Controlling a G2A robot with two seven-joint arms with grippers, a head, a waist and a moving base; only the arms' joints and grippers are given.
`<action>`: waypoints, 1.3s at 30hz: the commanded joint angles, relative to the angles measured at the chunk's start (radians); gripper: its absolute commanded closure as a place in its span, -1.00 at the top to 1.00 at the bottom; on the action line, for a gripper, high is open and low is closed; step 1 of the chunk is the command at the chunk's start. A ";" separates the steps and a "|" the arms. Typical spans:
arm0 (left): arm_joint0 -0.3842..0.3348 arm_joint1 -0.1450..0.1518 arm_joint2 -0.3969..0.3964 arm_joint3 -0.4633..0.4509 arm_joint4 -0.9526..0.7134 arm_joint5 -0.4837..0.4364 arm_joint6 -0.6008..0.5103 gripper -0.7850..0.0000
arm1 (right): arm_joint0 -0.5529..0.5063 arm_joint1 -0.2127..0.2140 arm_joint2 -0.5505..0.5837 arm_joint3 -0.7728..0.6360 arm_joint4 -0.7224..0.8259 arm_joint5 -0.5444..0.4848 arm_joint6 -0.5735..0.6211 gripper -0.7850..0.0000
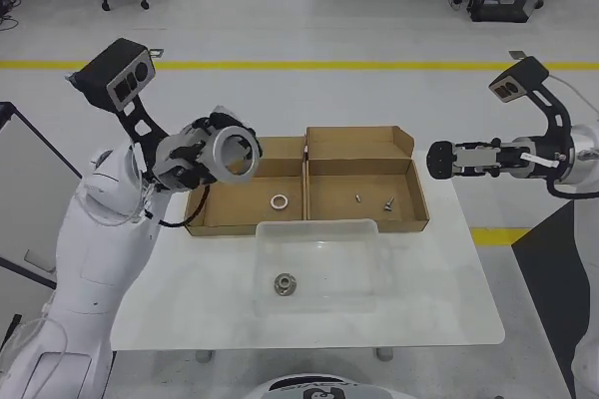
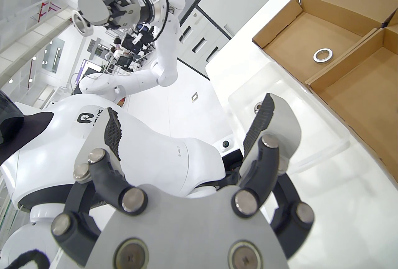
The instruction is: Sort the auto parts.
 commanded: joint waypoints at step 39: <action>0.016 -0.015 -0.015 -0.006 -0.010 0.000 0.003 -1.00 | 0.000 0.000 0.000 0.000 0.000 0.000 0.000 1.00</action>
